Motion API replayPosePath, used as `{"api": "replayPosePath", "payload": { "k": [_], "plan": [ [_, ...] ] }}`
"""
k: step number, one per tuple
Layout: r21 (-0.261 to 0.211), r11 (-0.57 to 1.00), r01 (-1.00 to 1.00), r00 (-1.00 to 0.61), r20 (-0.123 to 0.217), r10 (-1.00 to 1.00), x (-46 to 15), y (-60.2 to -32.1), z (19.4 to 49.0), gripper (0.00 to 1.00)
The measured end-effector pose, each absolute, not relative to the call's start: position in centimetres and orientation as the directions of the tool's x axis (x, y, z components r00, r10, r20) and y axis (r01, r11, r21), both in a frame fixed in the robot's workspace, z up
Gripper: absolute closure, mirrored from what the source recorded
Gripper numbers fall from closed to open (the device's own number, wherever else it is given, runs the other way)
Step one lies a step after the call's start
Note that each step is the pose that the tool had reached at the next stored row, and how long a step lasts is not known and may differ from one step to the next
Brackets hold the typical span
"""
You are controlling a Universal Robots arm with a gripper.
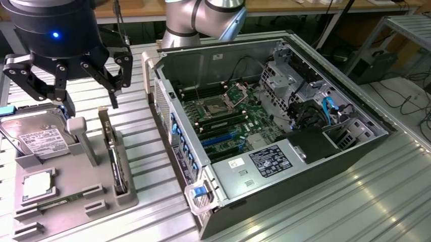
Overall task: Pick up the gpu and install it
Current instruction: 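Pick up the gpu and move the gpu toward the slot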
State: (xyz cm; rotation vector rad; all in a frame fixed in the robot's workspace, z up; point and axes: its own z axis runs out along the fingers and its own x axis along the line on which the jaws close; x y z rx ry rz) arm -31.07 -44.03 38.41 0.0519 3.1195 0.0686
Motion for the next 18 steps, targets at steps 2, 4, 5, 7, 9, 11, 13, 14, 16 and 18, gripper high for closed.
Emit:
{"api": "replayPosePath", "payload": {
  "k": [2, 4, 5, 7, 9, 11, 13, 14, 16, 18],
  "plan": [
    [0.044, 0.999, 0.031, -0.999, -0.02, 0.032, -31.1, -44.2, 38.1, 0.34],
    [0.044, 0.999, 0.028, -0.999, -0.02, 0.029, -31.1, -44.2, 37.9, 0.34],
    [0.044, 0.999, 0.026, -0.999, -0.02, 0.027, -31.1, -44.2, 37.8, 0.34],
    [0.044, 0.999, 0.022, -1.0, -0.02, 0.023, -31.1, -44.3, 37.6, 0.34],
    [0.044, 0.999, 0.017, -1.0, -0.02, 0.018, -31.1, -44.3, 37.3, 0.34],
    [0.044, 0.999, 0.017, -1.0, -0.02, 0.018, -31.1, -44.3, 37.2, 0.34],
    [0.044, 0.999, 0.017, -1.0, -0.02, 0.018, -31.1, -44.3, 37.1, 0.34],
    [0.044, 0.999, 0.017, -1.0, -0.02, 0.018, -31.1, -44.3, 37.0, 0.34],
    [0.044, 0.999, 0.016, -1.0, -0.02, 0.017, -31.1, -44.3, 36.9, 0.34],
    [0.044, 0.999, 0.016, -1.0, -0.02, 0.017, -31.1, -44.3, 36.8, 0.34]
  ]
}}
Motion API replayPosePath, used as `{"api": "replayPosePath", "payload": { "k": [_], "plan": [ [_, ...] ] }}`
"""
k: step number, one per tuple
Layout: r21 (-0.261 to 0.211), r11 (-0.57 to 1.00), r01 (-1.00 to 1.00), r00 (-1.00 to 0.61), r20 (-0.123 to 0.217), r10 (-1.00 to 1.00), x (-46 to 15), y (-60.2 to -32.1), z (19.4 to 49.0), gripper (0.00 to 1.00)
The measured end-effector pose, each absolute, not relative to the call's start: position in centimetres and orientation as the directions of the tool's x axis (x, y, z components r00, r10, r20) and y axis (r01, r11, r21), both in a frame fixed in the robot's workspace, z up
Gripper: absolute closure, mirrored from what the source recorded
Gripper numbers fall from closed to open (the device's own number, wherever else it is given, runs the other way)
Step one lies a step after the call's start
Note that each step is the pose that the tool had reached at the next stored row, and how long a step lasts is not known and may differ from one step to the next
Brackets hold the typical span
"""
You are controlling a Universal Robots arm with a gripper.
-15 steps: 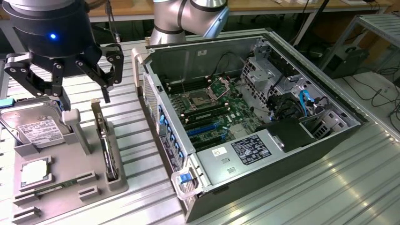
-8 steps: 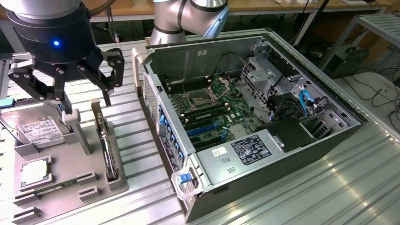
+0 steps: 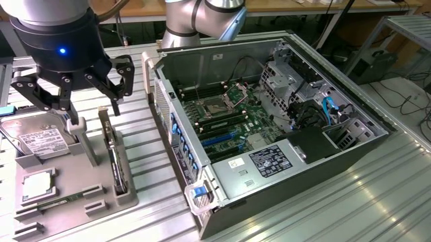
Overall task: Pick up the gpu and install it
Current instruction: 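Pick up the gpu and move the gpu toward the slot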
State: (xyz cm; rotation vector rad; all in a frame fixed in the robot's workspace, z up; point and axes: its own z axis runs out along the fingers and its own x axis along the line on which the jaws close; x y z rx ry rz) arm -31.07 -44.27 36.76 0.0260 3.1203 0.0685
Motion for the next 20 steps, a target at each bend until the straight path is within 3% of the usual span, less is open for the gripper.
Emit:
{"api": "replayPosePath", "payload": {
  "k": [20],
  "plan": [
    [0.044, 0.999, 0.016, -1.0, -0.02, 0.016, -31.1, -44.4, 35.6, 0.34]
  ]
}}
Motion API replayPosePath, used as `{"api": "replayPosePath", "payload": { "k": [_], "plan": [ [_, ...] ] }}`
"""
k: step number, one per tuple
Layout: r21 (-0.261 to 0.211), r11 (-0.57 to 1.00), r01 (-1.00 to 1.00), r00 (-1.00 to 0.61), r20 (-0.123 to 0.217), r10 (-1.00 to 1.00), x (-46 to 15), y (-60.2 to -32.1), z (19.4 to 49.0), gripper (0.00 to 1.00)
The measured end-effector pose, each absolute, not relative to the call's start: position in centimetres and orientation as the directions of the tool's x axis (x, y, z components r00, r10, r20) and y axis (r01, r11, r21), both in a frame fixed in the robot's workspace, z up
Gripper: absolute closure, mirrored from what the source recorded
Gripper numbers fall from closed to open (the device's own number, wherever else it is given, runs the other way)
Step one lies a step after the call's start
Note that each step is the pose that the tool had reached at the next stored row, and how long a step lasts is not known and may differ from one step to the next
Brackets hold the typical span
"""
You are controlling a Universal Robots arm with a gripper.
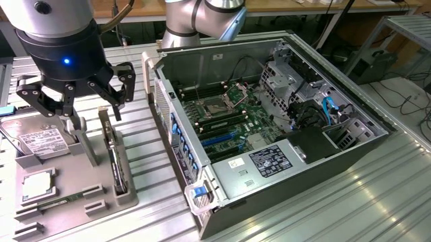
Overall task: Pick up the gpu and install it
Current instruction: 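Pick up the gpu and move the gpu toward the slot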
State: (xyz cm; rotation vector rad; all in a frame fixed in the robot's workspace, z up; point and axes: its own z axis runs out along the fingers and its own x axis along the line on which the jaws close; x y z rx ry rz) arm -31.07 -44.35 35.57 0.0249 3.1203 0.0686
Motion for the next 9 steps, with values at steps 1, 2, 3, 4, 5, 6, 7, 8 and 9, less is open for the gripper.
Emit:
{"api": "replayPosePath", "payload": {
  "k": [1, 2, 3, 4, 5, 6, 7, 8, 9],
  "plan": [
    [0.044, 0.999, 0.016, -1.0, -0.02, 0.016, -31.06, -44.35, 35.53, 0.34],
    [0.044, 0.999, 0.016, -1.0, -0.02, 0.016, -31.06, -44.35, 35.49, 0.34],
    [0.044, 0.999, 0.015, -1.0, -0.02, 0.016, -31.07, -44.35, 35.45, 0.34],
    [0.044, 0.999, 0.016, -1.0, -0.02, 0.016, -31.07, -44.35, 35.44, 0.34],
    [0.044, 0.999, 0.016, -1.0, -0.02, 0.016, -31.07, -44.35, 35.42, 0.34],
    [0.044, 0.999, 0.015, -1.0, -0.02, 0.016, -31.07, -44.35, 35.4, 0.34],
    [0.044, 0.999, 0.016, -1.0, -0.02, 0.016, -31.07, -44.35, 35.38, 0.34],
    [0.044, 0.999, 0.015, -1.0, -0.02, 0.016, -31.06, -44.35, 35.36, 0.34],
    [0.044, 0.999, 0.015, -1.0, -0.02, 0.016, -31.07, -44.35, 35.34, 0.34]
  ]
}}
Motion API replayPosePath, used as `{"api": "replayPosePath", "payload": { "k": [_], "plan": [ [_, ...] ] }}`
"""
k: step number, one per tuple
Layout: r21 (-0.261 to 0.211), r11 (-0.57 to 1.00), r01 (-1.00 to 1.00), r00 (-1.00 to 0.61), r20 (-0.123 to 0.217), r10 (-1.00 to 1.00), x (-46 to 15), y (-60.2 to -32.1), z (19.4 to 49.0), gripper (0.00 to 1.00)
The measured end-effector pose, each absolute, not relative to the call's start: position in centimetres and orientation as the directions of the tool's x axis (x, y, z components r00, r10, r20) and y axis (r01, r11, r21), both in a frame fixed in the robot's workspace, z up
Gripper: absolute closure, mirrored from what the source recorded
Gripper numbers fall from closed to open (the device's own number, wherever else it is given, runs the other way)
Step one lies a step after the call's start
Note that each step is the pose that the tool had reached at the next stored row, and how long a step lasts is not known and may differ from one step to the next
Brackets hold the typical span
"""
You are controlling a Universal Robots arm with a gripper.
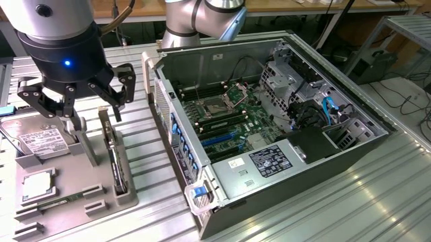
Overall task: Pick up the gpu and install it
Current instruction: 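Pick up the gpu and move the gpu toward the slot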
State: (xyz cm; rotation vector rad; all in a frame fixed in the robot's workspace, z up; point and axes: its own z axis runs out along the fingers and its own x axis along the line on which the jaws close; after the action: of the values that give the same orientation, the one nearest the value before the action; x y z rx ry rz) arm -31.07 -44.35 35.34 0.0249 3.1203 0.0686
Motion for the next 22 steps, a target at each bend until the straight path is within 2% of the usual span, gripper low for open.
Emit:
{"api": "replayPosePath", "payload": {
  "k": [22],
  "plan": [
    [0.044, 0.999, 0.022, -1.0, -0.018, 0.023, -31.0, -44.5, 33.9, 0.34]
  ]
}}
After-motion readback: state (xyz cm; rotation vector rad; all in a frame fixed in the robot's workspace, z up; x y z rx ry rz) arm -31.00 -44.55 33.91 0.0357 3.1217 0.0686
